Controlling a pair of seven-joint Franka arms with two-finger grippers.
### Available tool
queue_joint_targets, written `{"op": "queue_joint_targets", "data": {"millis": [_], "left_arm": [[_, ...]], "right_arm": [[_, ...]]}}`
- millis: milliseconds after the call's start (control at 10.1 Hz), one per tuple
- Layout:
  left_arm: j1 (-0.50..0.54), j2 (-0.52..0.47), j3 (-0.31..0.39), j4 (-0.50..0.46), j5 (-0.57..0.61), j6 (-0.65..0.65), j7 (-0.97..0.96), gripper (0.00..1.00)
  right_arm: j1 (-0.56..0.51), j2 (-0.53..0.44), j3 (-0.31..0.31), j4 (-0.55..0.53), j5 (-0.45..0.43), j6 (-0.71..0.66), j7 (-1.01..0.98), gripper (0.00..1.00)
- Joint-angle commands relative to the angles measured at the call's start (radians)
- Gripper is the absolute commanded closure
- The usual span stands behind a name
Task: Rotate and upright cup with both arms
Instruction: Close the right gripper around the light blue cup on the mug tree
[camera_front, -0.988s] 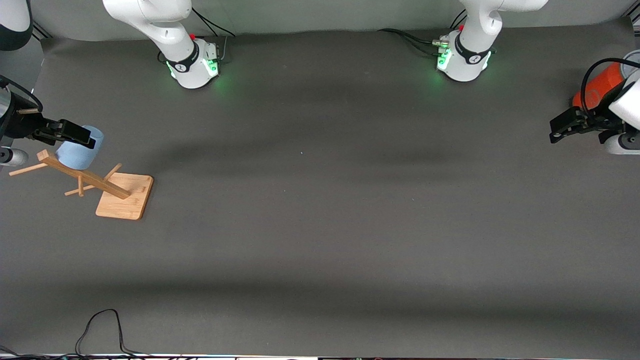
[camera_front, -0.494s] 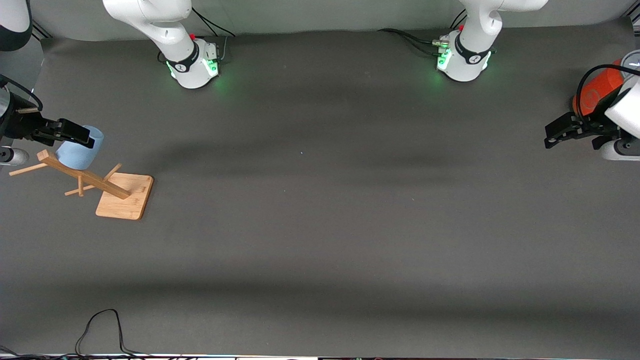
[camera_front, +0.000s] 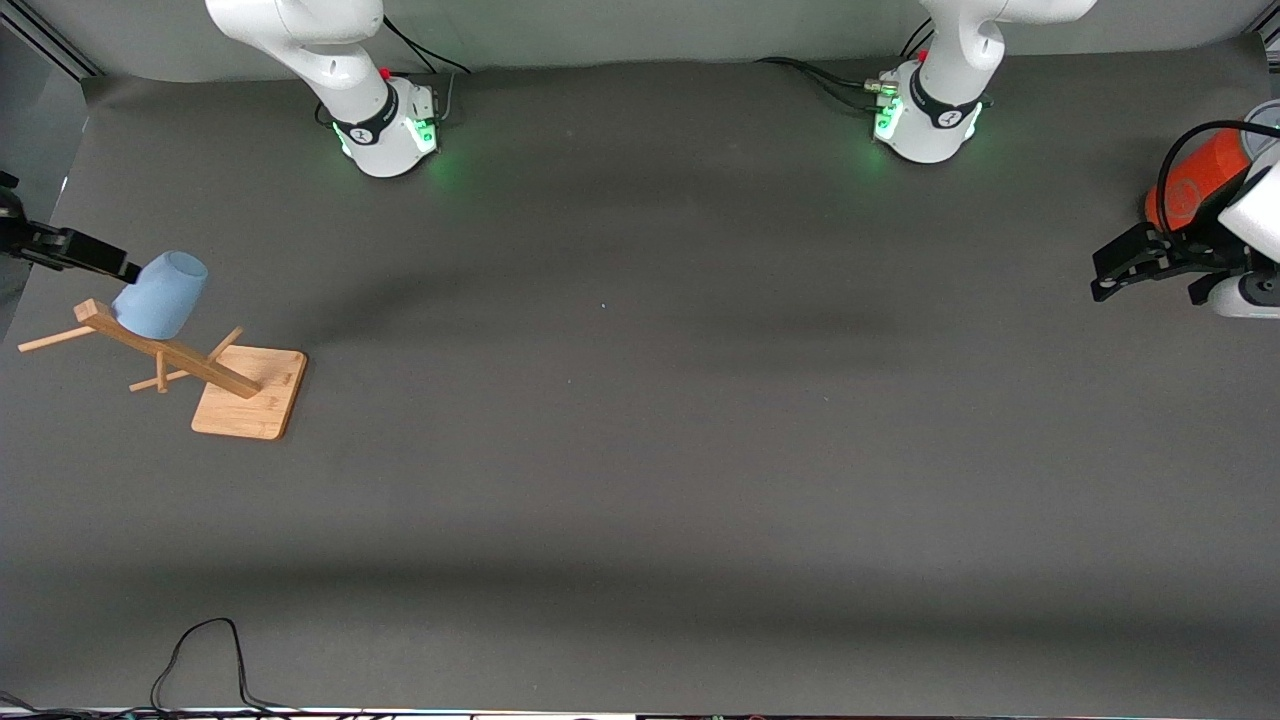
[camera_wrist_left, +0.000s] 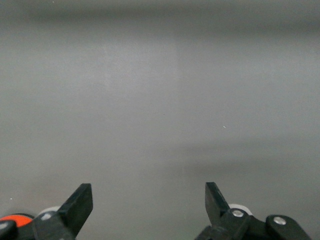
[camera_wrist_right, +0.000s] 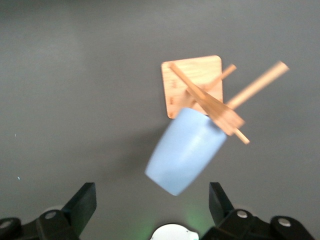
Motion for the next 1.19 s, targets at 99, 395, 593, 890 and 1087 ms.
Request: {"op": "queue_joint_targets", "data": {"millis": [99, 395, 593, 890, 1087], "left_arm": [[-0.006, 0.008, 0.004, 0.017, -0.008, 0.001, 0.016, 0.0], [-0.008, 0.008, 0.004, 0.019, -0.01, 0.004, 0.016, 0.0], [-0.003, 0.01, 0.004, 0.022, -0.01, 0.017, 0.016, 0.0], [-0.008, 0.011, 0.004, 0.02, -0.008, 0.017, 0.016, 0.0], [-0.005, 0.011, 0.004, 0.02, -0.01, 0.015, 0.016, 0.0]], "right_arm": [[0.009, -0.079, -0.074, -0.088, -0.01, 0.004, 0.278, 0.0], [0.017, -0.139, -0.074, -0.182, -0.011, 0.067, 0.442, 0.0], [0.02, -0.142, -0.068, -0.245, -0.011, 0.133, 0.515, 0.0], [0.018, -0.148, -0.067, -0.373, -0.011, 0.289, 0.532, 0.0], [0.018, -0.148, -0.071, -0.444, -0.011, 0.383, 0.531, 0.0]]}}
